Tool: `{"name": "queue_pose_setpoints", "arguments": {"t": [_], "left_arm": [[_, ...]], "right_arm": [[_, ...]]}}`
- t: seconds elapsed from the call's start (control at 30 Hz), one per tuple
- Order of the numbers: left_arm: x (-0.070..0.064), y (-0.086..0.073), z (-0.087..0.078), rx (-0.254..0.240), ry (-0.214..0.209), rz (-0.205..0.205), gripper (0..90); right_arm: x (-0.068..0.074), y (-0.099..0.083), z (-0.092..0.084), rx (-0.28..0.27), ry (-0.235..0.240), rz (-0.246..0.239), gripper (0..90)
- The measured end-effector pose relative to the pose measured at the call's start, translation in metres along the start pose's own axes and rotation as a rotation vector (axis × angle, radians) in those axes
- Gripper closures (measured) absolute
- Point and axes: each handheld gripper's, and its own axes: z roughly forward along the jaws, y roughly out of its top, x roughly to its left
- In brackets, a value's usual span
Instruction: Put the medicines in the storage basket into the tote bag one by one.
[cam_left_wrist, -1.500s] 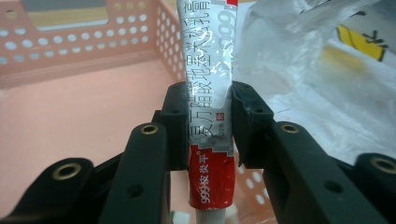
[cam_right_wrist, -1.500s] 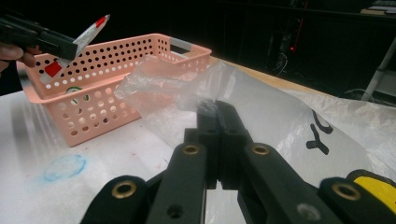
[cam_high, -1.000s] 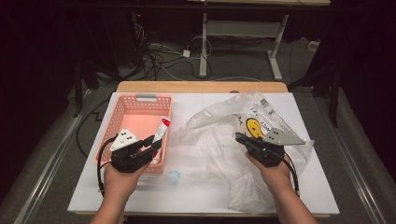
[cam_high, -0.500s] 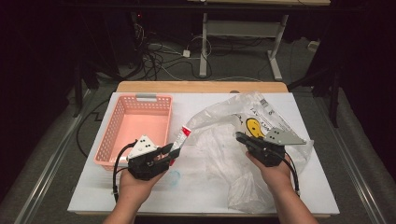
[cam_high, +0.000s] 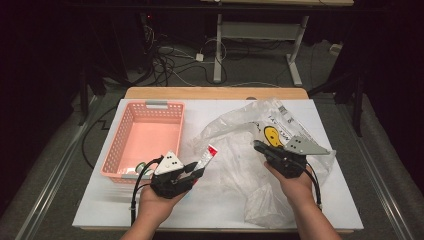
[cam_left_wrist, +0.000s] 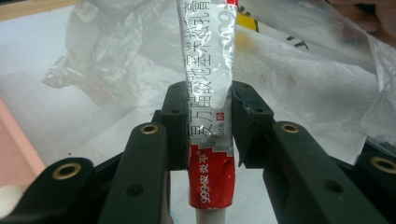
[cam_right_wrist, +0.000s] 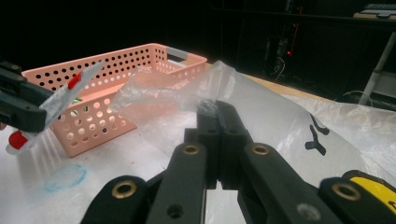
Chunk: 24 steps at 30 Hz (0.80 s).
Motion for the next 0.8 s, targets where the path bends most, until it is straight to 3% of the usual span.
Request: {"name": "queue_pose_setpoints", "arguments": {"t": [0.43, 0.6, 0.8], "left_arm": [[-0.002, -0.001, 0.02, 0.008, -0.024, -0.008, 67.7], [-0.007, 0.006, 0.033, 0.039, -0.02, 0.029, 67.6], [-0.01, 0.014, 0.054, 0.057, -0.023, 0.034, 67.6]], "right_arm": [[0.002, 0.004, -0.001, -0.012, -0.006, 0.008, 90.0], [0.0, 0.005, -0.002, -0.017, -0.01, 0.005, 90.0], [0.0, 0.004, -0.002, -0.017, -0.013, 0.008, 90.0]]}}
